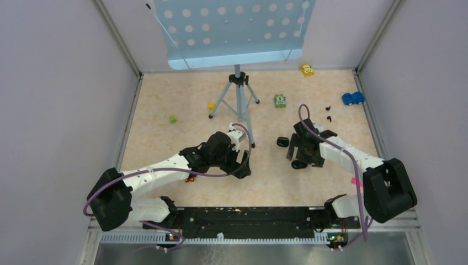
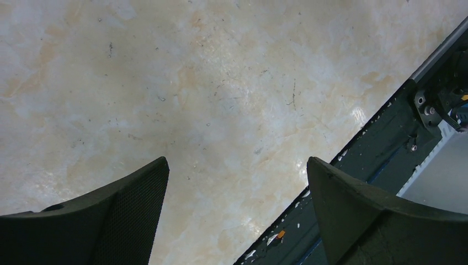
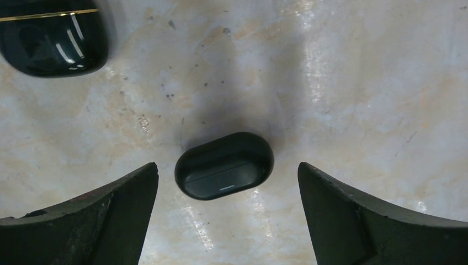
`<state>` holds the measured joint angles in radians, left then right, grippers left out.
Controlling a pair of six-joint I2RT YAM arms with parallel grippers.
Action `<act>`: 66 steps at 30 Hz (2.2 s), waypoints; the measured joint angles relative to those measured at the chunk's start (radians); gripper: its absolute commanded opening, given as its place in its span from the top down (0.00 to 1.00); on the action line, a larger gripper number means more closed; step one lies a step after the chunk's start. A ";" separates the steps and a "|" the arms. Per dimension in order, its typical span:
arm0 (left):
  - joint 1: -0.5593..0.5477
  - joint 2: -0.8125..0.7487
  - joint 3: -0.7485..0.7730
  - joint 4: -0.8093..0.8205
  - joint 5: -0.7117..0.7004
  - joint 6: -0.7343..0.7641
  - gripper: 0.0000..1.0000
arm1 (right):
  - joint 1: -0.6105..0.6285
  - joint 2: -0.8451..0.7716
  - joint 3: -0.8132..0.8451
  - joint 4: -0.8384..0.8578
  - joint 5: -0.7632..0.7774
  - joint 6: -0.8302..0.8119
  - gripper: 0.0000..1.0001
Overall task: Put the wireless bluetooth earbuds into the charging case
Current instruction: Pick up the charging case from the corner of the board, then pass from the right arm to the left
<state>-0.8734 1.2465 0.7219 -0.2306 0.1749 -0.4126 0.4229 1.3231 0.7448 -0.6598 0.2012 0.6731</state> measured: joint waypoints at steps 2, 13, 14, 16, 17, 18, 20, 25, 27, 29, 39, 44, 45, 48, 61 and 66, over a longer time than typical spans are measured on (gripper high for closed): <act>0.000 0.000 0.000 0.000 -0.005 -0.003 0.01 | -0.001 0.019 0.000 -0.008 0.032 0.027 0.05; 0.000 0.008 0.019 0.011 -0.007 -0.009 0.01 | -0.003 0.003 -0.072 -0.027 0.065 0.338 0.23; 0.000 0.008 0.021 0.013 -0.007 -0.008 0.01 | -0.003 -0.017 -0.085 -0.027 0.064 0.362 0.30; 0.000 0.008 0.023 0.014 -0.007 -0.008 0.01 | -0.003 -0.045 -0.105 -0.028 0.064 0.394 0.44; 0.000 0.008 0.023 0.014 -0.007 -0.008 0.01 | -0.003 -0.053 -0.111 -0.030 0.064 0.404 0.49; 0.000 0.009 0.023 0.014 -0.007 -0.009 0.01 | -0.003 -0.054 -0.112 -0.031 0.064 0.418 0.51; 0.000 0.013 0.023 0.018 -0.006 -0.012 0.01 | -0.003 -0.054 -0.112 -0.028 0.063 0.428 0.53; 0.000 0.026 0.023 0.023 0.003 -0.027 0.01 | -0.003 -0.054 -0.112 -0.024 0.063 0.427 0.61; 0.000 0.026 0.023 0.025 0.004 -0.031 0.01 | -0.004 -0.054 -0.112 -0.011 0.054 0.402 0.67; 0.000 0.026 0.023 0.029 0.004 -0.039 0.01 | -0.006 -0.057 -0.117 0.032 0.015 0.346 0.70; 0.000 0.087 0.074 0.020 0.029 -0.122 0.01 | 0.015 -0.121 -0.123 0.195 -0.205 0.092 0.72; 0.054 0.101 0.121 0.029 0.113 -0.227 0.01 | 0.124 -0.152 -0.101 0.270 -0.289 0.005 0.73; 0.079 0.101 0.121 0.044 0.144 -0.257 0.01 | 0.143 -0.152 -0.095 0.286 -0.301 -0.008 0.73; 0.161 0.101 0.121 0.078 0.240 -0.351 0.01 | 0.197 -0.161 -0.085 0.340 -0.330 -0.050 0.73; 0.229 0.172 0.117 0.250 0.390 -0.571 0.26 | 0.263 -0.222 -0.083 0.415 -0.375 -0.132 0.70; 0.229 0.220 0.118 0.257 0.391 -0.576 0.31 | 0.283 -0.221 -0.083 0.419 -0.401 -0.139 0.70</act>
<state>-0.6445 1.4662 0.8398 0.0265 0.5655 -0.9882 0.7055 1.1023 0.6621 -0.2409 -0.1993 0.5339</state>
